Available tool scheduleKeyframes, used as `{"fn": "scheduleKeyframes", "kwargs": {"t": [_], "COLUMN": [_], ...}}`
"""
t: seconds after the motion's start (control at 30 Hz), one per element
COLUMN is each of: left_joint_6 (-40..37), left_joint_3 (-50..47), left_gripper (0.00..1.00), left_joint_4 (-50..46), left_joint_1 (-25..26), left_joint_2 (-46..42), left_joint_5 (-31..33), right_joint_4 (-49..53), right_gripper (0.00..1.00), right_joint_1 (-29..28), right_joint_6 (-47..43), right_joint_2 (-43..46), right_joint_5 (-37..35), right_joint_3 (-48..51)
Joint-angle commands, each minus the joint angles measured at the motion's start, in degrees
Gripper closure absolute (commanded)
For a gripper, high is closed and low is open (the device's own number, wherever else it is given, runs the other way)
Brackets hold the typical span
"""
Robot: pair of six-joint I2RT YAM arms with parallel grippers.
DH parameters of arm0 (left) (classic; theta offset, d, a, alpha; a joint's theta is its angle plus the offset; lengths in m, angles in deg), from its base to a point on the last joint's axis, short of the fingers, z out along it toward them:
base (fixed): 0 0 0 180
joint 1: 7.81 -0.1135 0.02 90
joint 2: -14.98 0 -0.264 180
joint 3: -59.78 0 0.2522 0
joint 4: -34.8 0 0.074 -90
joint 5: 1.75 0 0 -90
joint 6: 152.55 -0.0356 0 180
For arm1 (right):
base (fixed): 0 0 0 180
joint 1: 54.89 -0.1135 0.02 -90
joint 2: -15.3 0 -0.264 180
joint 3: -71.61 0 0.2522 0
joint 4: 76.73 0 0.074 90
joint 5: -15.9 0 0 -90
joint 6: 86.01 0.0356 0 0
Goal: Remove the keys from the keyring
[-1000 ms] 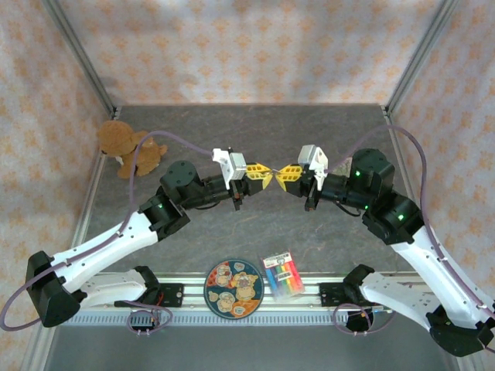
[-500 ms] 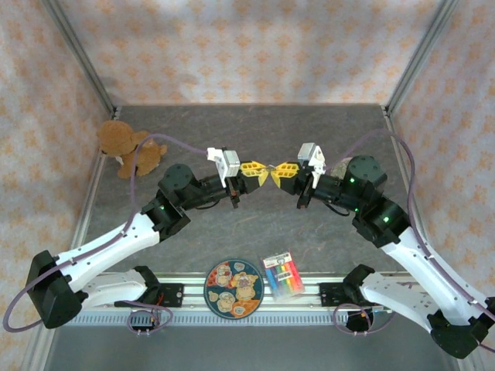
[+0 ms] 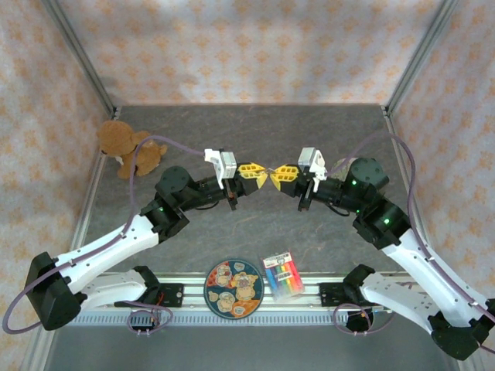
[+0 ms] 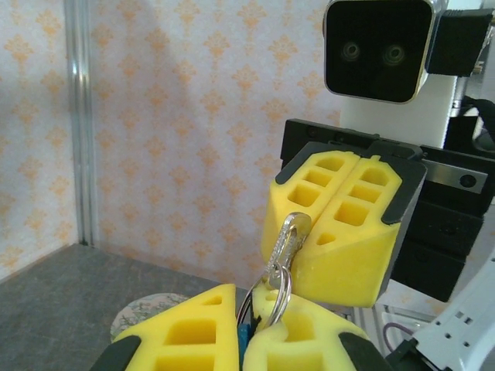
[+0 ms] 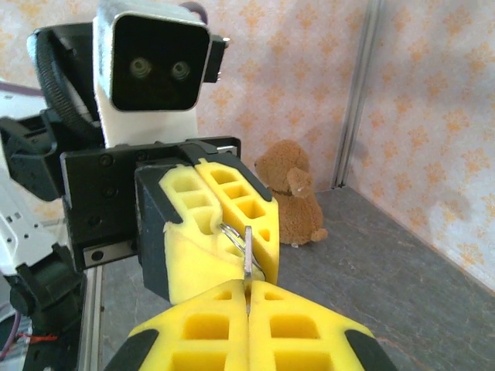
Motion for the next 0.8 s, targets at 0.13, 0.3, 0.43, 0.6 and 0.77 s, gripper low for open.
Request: {"fn": "scheduleKeyframes", "kwargs": {"t": [0.13,0.3,0.43,0.6,0.77], "left_joint_6": [5.3,6.7,6.1,5.9,6.2], "left_joint_3": [2.2,2.6,3.4,3.7,4.2], "left_gripper": [1.00,1.00,1.00,1.00,1.00], "left_joint_4": [9.1,10.2,8.7,7.3,6.2], "left_joint_1": [-5.1,-5.8,-6.2,-7.1,-7.6], "left_joint_2": [-1.3,-0.4,-0.4,-0.9,-0.9], "left_joint_5": [1.6,1.4,0.9,0.7,0.0], "right_joint_4": [11.7,14.3,17.8,24.0,27.3], "right_gripper": [1.00,1.00,1.00,1.00,1.00], "right_joint_1": [-1.6,-3.8,-5.6,-7.7,-8.7], "right_joint_6": [-10.1,-13.2,-16.7,-20.0,-22.1], "right_joint_2": [3.9,3.7,3.2,1.9,1.3], "right_joint_5": [1.9,1.1,1.3,-0.5,-0.4], "right_joint_3": [-2.2,-2.1,-2.8,-5.1,-5.9]}}
